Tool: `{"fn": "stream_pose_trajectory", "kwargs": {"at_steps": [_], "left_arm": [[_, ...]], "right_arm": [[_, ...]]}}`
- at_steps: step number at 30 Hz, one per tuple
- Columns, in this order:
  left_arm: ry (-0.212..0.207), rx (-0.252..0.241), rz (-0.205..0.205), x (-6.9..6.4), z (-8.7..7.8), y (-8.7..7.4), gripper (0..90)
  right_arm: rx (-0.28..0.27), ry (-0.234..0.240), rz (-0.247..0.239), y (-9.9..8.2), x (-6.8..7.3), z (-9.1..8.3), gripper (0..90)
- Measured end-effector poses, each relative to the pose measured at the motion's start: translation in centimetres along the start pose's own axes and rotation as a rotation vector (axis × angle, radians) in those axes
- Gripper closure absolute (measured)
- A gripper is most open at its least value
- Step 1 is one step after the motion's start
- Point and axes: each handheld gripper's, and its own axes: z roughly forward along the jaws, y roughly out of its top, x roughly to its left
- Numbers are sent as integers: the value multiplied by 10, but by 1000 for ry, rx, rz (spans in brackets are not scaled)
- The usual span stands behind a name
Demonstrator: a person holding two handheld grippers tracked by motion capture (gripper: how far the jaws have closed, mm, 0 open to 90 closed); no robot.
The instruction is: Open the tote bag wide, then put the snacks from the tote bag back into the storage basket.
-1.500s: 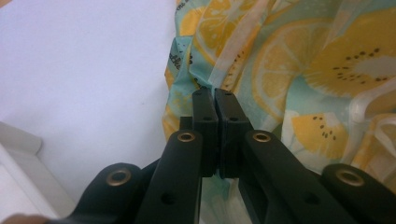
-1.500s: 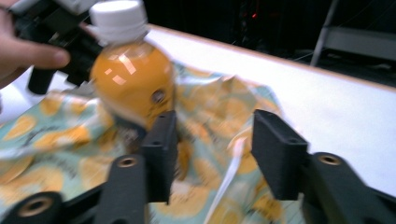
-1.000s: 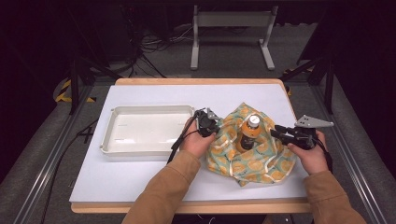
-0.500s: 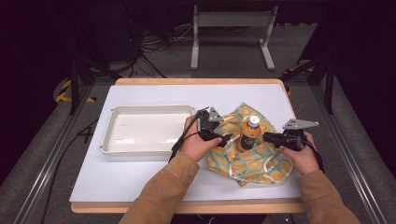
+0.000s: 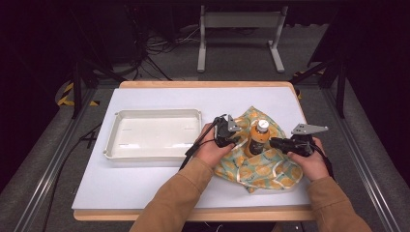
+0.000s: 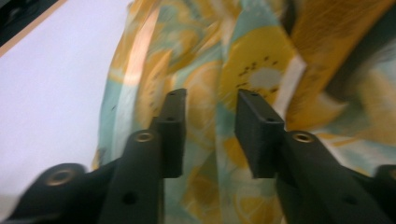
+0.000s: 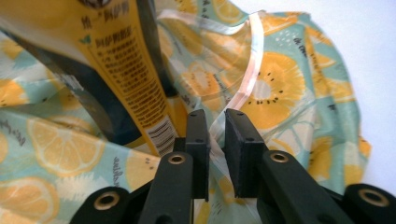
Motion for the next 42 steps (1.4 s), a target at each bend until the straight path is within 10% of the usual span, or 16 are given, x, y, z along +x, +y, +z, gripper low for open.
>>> {"fn": "stream_pose_trajectory", "kwargs": {"at_steps": [9, 22, 42], "left_arm": [[21, 36, -56, 5, 4, -7, 731], [-172, -254, -115, 4, -49, 11, 488], [-396, -435, -58, -3, -58, 47, 144]], "right_arm": [[41, -11, -24, -2, 1, 5, 769], [120, -52, -33, -7, 1, 10, 751], [70, -23, 1, -8, -5, 2, 731]]}}
